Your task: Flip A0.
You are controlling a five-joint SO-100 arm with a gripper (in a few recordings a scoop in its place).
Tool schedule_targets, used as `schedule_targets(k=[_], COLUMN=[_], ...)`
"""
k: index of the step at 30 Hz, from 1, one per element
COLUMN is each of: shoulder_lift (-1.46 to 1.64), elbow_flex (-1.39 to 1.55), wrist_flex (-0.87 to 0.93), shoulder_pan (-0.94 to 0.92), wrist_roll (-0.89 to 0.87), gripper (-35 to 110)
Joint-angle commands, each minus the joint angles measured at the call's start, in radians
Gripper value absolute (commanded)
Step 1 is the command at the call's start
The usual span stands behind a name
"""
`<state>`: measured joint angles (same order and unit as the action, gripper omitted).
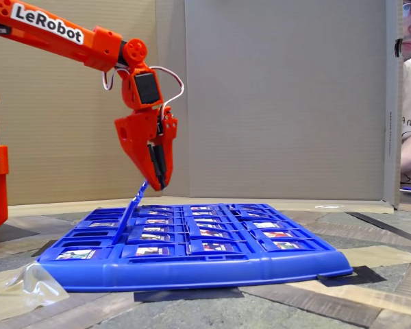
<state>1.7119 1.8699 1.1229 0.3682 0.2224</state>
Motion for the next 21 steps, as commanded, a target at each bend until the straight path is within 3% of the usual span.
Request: schedule_targets(k=[1,21], shoulder_lift=[0.008,0.259], elbow_flex=[-0.037,0.124], wrist_flex=[0.028,0.163], shoulder_pan=[0.021,0.147], wrist_roll=[-0.009,-0.018], gripper=[0,0])
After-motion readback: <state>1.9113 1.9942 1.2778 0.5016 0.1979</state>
